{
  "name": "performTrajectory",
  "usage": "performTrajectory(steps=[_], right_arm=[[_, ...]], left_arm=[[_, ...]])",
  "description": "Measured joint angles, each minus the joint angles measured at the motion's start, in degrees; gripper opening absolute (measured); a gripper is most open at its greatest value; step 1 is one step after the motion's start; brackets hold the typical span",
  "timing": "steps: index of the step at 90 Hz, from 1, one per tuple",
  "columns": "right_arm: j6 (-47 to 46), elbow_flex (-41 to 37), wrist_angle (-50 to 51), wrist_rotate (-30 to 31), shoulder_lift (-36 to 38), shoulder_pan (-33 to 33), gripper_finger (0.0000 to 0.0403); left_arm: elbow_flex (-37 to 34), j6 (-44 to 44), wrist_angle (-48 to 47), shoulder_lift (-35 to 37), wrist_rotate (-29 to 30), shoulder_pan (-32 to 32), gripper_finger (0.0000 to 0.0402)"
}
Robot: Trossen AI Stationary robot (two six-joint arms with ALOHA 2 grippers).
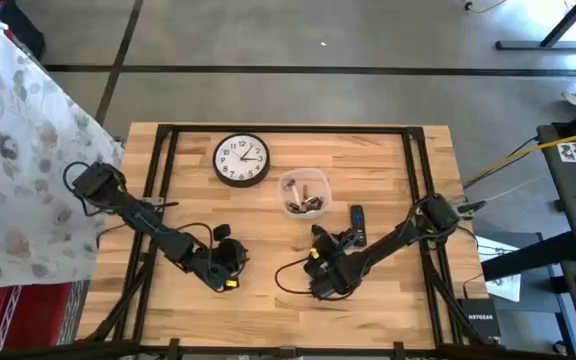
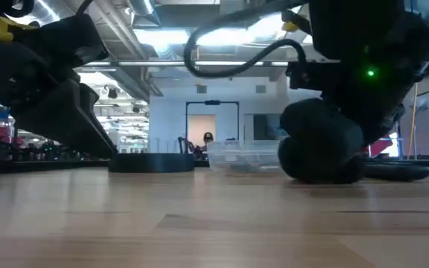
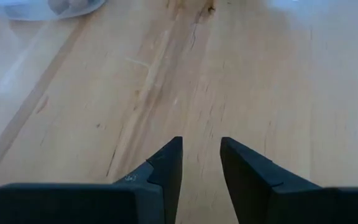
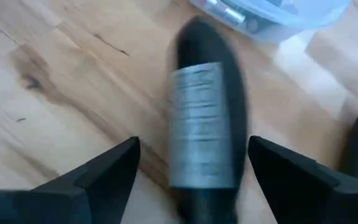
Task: Insert battery
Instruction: Insert the silver battery into the computer mouse
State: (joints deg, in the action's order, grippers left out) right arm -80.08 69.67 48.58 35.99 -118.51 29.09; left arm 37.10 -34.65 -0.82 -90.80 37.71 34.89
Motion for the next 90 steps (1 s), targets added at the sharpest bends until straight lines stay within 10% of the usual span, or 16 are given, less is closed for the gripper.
performTrajectory(steps=[39,67,90], right_arm=[[6.9,-0.2,-9.5,-4.8,2.7,-0.5,0.0226],[25.6,0.5,-30.6,-24.9,4.3,-6.0,0.0114],[34.7,0.5,-42.3,-38.3,4.3,-15.2,0.0124]], left_arm=[[0.0,-0.7,0.5,0.0,0.1,1.7,0.0095],[0.0,2.1,5.7,0.0,0.3,3.5,0.0095],[0.0,12.2,14.8,0.0,1.9,5.5,0.0095]])
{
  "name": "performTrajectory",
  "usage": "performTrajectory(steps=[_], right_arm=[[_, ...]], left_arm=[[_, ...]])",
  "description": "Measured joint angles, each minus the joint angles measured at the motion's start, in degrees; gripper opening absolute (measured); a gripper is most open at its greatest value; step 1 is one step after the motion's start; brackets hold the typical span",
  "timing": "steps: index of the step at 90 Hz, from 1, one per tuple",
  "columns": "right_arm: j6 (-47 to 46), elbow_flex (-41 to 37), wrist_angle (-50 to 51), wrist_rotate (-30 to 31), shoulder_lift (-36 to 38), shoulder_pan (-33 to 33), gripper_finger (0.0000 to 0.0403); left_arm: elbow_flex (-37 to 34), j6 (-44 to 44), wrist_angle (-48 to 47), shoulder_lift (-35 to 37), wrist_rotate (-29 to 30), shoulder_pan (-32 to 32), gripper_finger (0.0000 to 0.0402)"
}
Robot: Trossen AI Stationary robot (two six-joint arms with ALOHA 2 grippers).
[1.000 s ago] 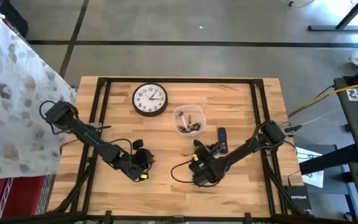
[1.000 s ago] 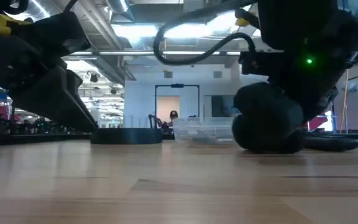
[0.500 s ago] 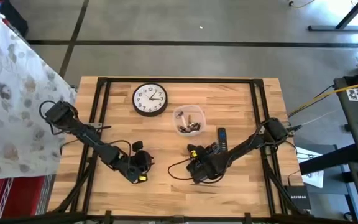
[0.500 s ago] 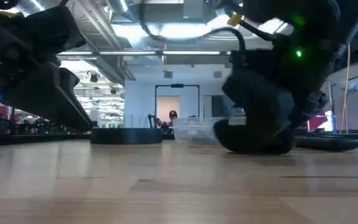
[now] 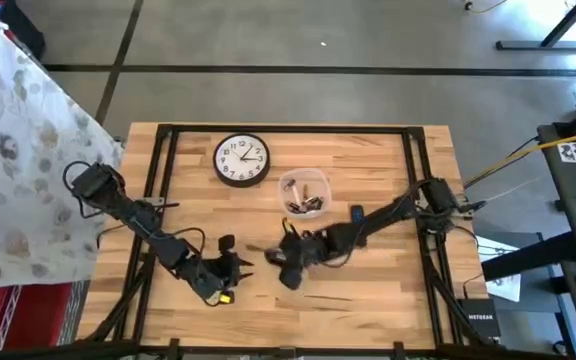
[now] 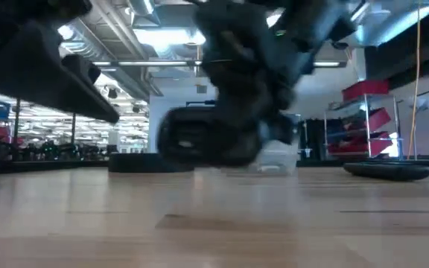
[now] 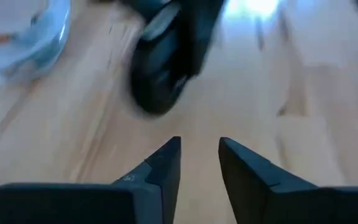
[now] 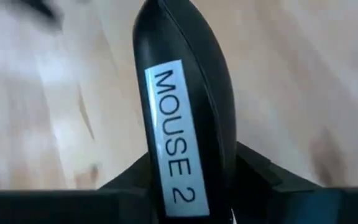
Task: Insert battery
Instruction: Insert the silver battery into the computer mouse
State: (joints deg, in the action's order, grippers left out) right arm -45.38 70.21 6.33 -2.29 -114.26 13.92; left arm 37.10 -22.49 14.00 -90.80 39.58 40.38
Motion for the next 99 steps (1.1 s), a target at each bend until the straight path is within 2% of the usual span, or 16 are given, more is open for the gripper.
performTrajectory(steps=[22,44,53,63,73,80,87,93,99], right_arm=[[1.5,0.1,-7.0,-13.7,-3.7,-5.7,0.0157],[4.4,0.1,-6.3,-12.7,-4.7,-6.4,0.0172],[7.0,0.4,-5.1,-12.3,-3.1,-6.0,0.0172],[10.5,1.9,0.2,-10.4,0.4,-5.7,0.0172],[15.2,3.3,7.2,-5.2,4.4,-5.6,0.0172],[17.7,4.0,11.5,-0.2,7.7,-5.7,0.0172],[20.8,4.1,16.0,5.2,10.7,-6.6,0.0172],[23.3,4.1,20.2,6.9,12.2,-8.3,0.0172],[25.7,4.0,23.2,7.5,12.5,-11.0,0.0172]], left_arm=[[0.0,9.3,1.7,0.0,1.8,-0.9,0.0095],[0.0,7.7,-0.1,0.0,2.0,-3.4,0.0095],[0.0,7.4,-0.3,0.0,6.8,-3.0,0.0095],[0.0,7.4,-0.7,1.1,13.2,-2.0,0.0095],[0.1,6.2,-3.2,3.1,13.8,-2.4,0.0095],[0.1,2.7,-7.3,4.5,12.6,-3.6,0.0095],[0.1,-5.1,-13.7,5.7,10.1,-5.9,0.0095],[0.0,-11.0,-19.5,6.2,5.9,-8.7,0.0095],[-0.3,-13.0,-22.3,6.2,1.5,-11.7,0.0095]])
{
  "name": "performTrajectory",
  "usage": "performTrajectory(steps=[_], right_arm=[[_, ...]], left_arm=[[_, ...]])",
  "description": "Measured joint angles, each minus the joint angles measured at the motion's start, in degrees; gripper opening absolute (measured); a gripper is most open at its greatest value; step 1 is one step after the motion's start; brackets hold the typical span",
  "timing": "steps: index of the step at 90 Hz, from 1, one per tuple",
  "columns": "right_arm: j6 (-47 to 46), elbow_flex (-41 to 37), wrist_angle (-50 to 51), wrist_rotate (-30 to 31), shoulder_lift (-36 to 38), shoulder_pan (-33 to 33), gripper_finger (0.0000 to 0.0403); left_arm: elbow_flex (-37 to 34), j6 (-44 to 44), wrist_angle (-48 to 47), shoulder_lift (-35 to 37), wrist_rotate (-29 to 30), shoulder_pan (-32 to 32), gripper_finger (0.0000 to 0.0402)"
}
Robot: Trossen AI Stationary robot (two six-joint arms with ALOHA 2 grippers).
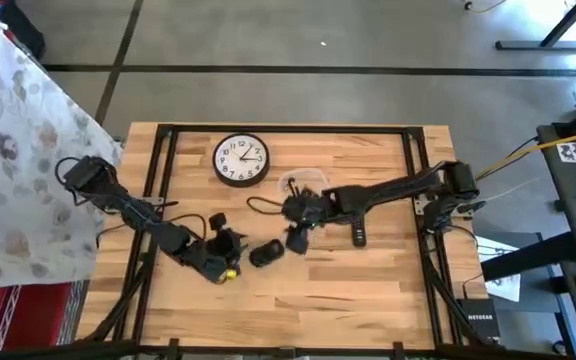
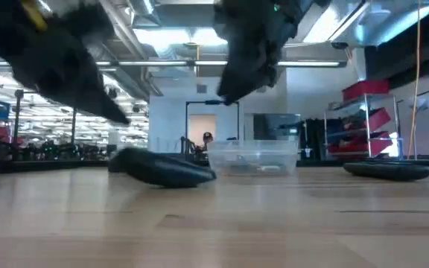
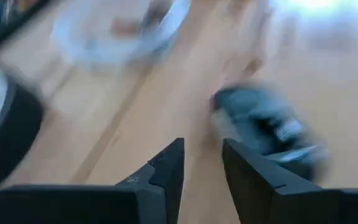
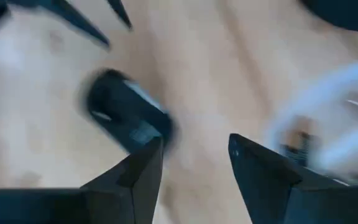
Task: Insert battery
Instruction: Insert the silver battery into the computer mouse
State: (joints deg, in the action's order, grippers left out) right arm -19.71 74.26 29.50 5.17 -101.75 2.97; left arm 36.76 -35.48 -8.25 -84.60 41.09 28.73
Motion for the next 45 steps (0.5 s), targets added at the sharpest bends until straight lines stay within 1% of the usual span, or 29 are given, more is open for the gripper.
performTrajectory(steps=[4,10,19,26,34,45], right_arm=[[2.3,0.0,1.9,-0.2,-0.1,-2.1,0.0172],[6.0,0.0,3.6,-0.6,-0.8,-5.8,0.0172],[12.0,-0.1,7.2,-0.9,-2.7,-11.3,0.0172],[18.2,-0.1,8.9,-3.1,-3.8,-14.8,0.0172],[24.7,-0.1,9.8,-5.9,-5.0,-17.4,0.0172],[32.7,-0.1,11.0,-7.4,-7.4,-19.3,0.0172]], left_arm=[[-0.8,0.3,-0.2,0.0,-2.2,-2.0,0.0095],[-2.3,2.7,2.0,0.0,-4.8,-4.9,0.0095],[-4.3,5.8,4.9,0.0,-7.3,-9.4,0.0095],[-4.8,7.2,4.5,0.0,-8.9,-12.5,0.0095],[-5.1,9.2,4.7,0.0,-10.6,-15.1,0.0095],[-5.6,12.3,5.3,0.0,-11.4,-17.9,0.0095]])
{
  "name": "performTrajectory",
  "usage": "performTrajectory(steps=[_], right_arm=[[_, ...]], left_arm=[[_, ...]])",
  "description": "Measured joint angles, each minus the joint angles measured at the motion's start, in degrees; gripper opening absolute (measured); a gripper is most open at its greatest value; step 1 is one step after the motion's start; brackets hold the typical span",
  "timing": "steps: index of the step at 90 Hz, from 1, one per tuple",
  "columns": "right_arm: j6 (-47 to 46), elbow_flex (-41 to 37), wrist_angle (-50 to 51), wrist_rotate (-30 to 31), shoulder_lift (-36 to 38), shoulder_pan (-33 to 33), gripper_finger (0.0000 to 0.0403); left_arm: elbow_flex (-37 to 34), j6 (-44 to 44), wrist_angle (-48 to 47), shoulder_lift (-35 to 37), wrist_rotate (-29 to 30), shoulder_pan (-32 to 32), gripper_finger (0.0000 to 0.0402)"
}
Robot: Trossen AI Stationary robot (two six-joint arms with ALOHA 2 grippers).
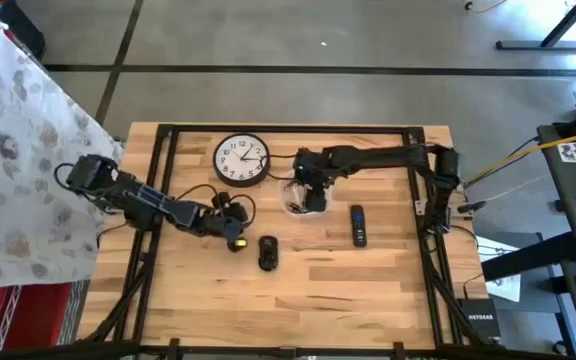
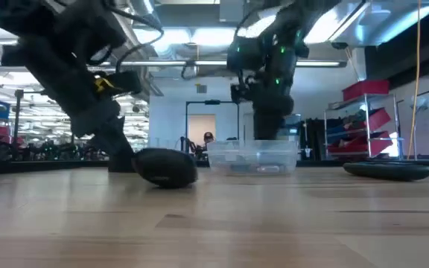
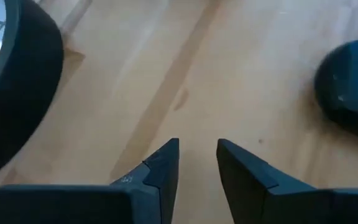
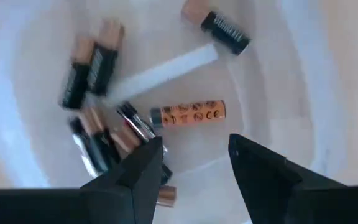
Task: Insert battery
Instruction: Insert the silver battery into the computer mouse
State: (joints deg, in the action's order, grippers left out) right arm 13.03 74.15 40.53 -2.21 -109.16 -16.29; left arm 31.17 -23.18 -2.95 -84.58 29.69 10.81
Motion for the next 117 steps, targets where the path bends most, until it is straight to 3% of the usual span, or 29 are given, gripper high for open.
performTrajectory(steps=[22,77,102,117], right_arm=[[6.7,0.2,0.0,-0.4,-4.1,-0.3,0.0172],[3.1,1.9,-0.6,-2.2,-4.4,3.7,0.0172],[-4.2,2.0,-3.4,-2.3,-4.4,4.7,0.0172],[-11.2,2.0,-3.9,1.5,-4.3,4.7,0.0172]], left_arm=[[-2.8,6.8,6.7,0.0,-0.9,-2.9,0.0095],[-2.8,11.7,6.8,0.0,-1.0,-6.9,0.0095],[-2.8,11.9,6.7,0.0,-1.0,-6.8,0.0095],[-2.7,11.9,6.9,0.0,-1.0,-6.8,0.0095]])
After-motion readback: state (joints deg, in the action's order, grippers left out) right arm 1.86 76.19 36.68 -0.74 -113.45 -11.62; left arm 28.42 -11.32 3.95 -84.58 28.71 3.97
